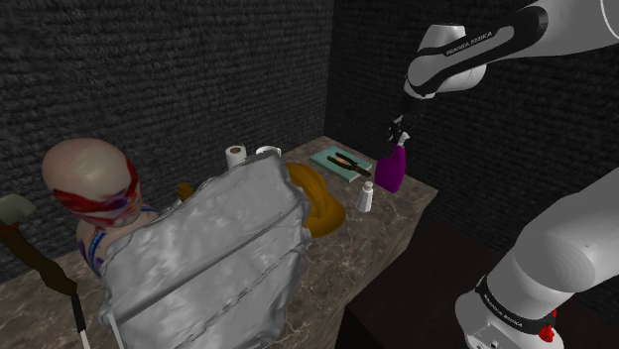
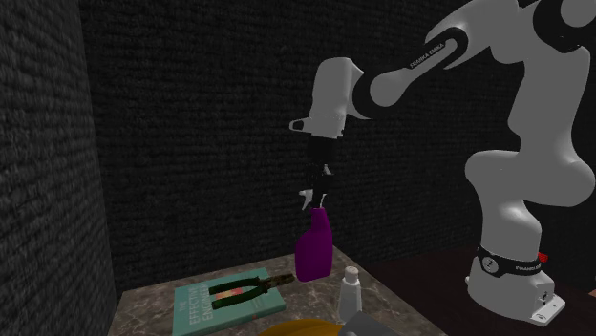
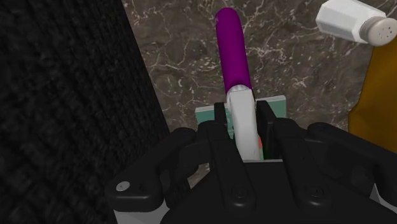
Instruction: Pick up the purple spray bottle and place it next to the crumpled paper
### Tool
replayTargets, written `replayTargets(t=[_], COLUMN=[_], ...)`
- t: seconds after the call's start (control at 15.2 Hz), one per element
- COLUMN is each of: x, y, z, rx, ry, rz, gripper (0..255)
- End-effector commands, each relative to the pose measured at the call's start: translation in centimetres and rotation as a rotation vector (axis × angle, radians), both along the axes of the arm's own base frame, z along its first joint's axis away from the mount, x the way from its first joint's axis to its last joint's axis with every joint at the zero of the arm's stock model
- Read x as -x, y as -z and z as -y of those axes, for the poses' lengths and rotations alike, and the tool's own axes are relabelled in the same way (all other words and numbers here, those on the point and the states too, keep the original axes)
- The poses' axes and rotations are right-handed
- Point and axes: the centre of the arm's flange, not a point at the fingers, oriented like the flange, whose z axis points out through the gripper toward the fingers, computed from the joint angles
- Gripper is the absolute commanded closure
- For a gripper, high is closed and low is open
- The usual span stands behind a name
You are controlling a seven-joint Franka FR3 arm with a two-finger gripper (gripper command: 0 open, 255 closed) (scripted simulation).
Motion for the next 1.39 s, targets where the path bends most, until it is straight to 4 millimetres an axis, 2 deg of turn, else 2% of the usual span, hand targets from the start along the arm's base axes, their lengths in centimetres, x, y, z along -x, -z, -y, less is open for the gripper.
replayTargets(t=[0.0,1.32], x=[0.0,0.0], y=[-0.5,-11.1], z=[0.0,0.0], rx=[0.0,0.0], ry=[0.0,0.0], rz=[0.0,0.0], gripper=[255,255])
